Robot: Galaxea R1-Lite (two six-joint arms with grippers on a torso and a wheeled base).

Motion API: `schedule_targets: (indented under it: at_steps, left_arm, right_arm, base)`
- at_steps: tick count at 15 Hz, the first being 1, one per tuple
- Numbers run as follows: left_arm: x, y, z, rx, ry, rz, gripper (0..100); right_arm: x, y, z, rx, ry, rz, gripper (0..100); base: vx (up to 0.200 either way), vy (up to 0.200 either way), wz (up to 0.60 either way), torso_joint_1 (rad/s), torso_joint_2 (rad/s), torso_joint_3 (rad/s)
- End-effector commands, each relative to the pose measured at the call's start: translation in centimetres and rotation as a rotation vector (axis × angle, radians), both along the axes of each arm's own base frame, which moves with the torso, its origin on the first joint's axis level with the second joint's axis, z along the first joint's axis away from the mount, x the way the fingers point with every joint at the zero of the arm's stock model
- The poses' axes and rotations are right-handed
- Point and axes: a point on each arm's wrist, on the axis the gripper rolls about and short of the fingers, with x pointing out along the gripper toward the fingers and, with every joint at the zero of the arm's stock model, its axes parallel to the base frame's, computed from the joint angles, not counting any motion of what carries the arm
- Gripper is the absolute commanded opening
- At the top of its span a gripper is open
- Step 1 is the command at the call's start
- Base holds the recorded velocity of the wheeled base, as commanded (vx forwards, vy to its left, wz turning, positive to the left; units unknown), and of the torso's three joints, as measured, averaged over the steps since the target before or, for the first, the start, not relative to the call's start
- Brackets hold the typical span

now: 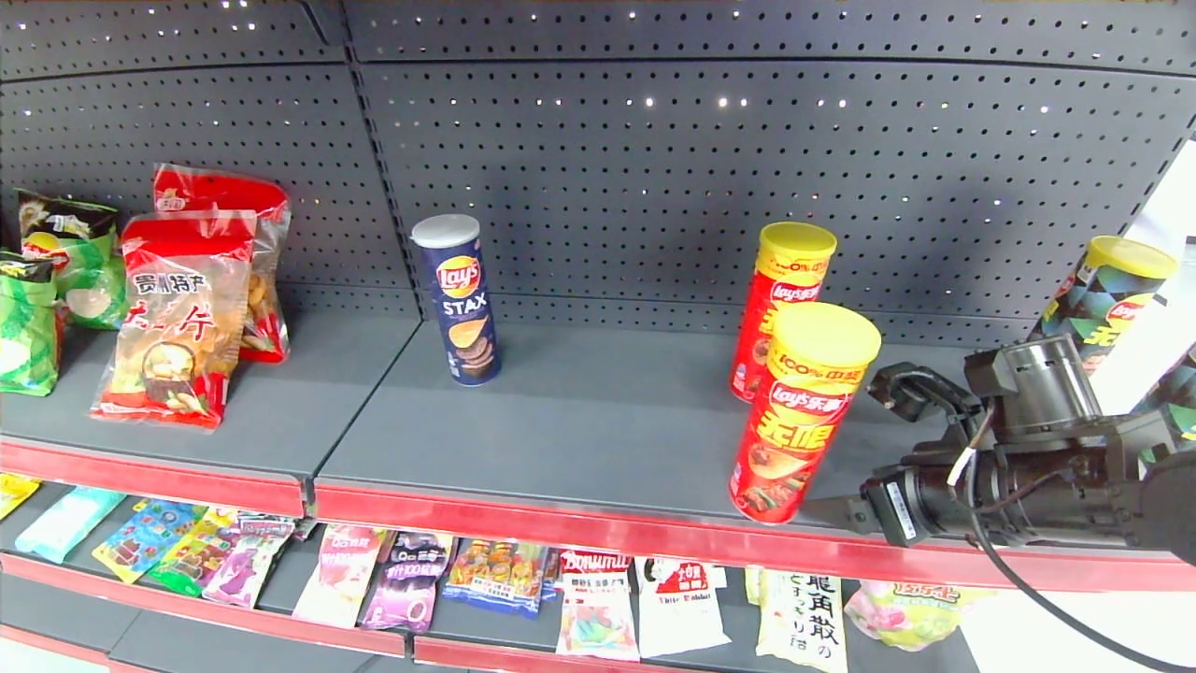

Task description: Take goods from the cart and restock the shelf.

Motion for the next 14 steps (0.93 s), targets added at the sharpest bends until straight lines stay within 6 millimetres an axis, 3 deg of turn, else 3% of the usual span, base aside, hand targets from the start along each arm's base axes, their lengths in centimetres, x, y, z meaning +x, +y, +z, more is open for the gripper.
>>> schedule_targets:
  at_steps: [1, 11, 14]
  left_arm:
    - [0.0, 0.0, 0.0, 0.0, 0.0, 0.0, 100]
    - [0.0, 0.0, 0.0, 0.0, 0.0, 0.0, 100]
    - [0.0, 0.0, 0.0, 0.0, 0.0, -0.001, 100]
  right_arm:
    - [0.0, 0.0, 0.0, -0.001, 0.0, 0.002, 100]
    - [-0.1, 0.1, 0.1, 0.001, -0.006, 0.007, 100]
    - [-1.0, -0.4, 1.4, 0.012, -0.056, -0.005, 100]
  base:
    - [0.0, 0.0, 0.0, 0.0, 0.0, 0.0]
    - [0.0, 0.0, 0.0, 0.0, 0.0, 0.0]
    - [0.0, 0.0, 0.0, 0.0, 0.0, 0.0]
